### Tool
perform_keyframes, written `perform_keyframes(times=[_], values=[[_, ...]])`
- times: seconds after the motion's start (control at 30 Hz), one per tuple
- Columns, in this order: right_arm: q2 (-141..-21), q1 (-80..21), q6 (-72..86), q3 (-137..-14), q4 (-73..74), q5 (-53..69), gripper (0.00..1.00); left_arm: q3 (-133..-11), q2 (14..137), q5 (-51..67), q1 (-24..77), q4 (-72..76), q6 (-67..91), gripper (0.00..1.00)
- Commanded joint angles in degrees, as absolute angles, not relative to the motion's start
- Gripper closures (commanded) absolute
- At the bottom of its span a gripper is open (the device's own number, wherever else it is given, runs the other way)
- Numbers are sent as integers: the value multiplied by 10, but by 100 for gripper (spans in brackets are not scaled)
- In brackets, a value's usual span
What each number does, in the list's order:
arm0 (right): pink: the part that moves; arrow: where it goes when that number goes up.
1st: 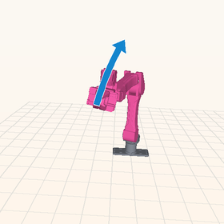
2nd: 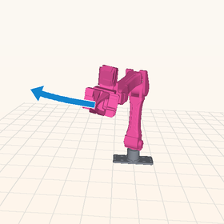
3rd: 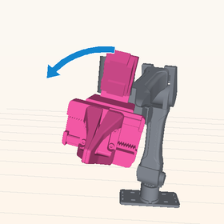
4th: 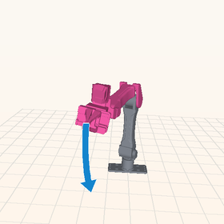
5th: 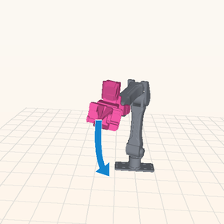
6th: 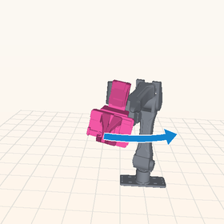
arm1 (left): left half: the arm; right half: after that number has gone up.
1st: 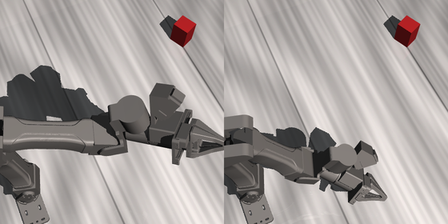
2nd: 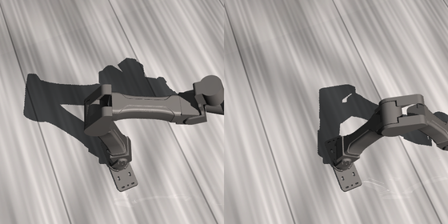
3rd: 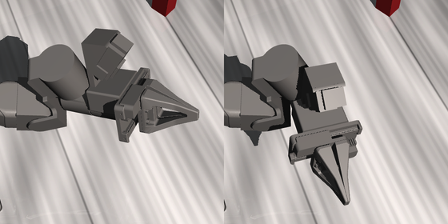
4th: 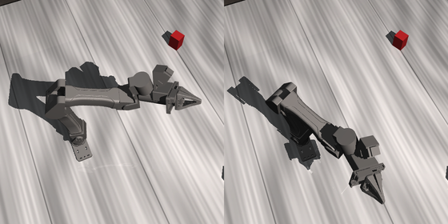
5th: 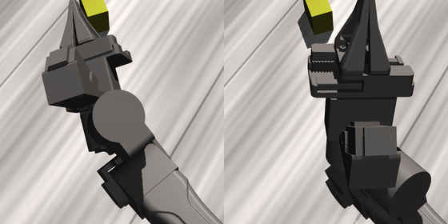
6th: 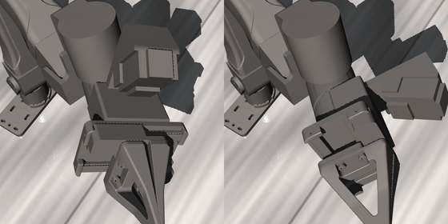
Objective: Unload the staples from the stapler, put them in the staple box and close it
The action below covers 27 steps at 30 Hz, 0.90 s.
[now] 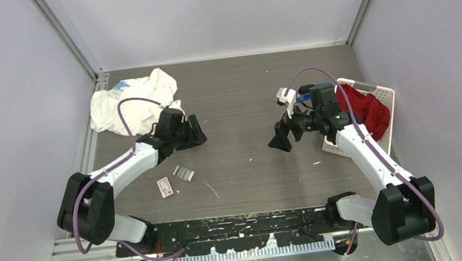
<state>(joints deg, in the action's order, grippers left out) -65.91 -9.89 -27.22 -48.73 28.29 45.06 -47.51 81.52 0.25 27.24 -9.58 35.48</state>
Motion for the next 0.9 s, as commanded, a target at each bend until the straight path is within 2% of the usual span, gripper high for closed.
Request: perform_keyframes(times=[0.0, 0.43, 0.67, 0.87], values=[[-643, -98, -257, -508, 270, 496, 0, -486, 794, 25, 269, -78, 330, 40], [-677, -126, -265, -516, 292, 512, 0, -471, 768, 40, 270, -65, 302, 41], [-702, -126, -279, -526, 309, 514, 0, -419, 706, 23, 268, -36, 334, 41], [-720, -125, -296, -530, 322, 511, 0, -448, 723, -73, 268, -80, 408, 39]])
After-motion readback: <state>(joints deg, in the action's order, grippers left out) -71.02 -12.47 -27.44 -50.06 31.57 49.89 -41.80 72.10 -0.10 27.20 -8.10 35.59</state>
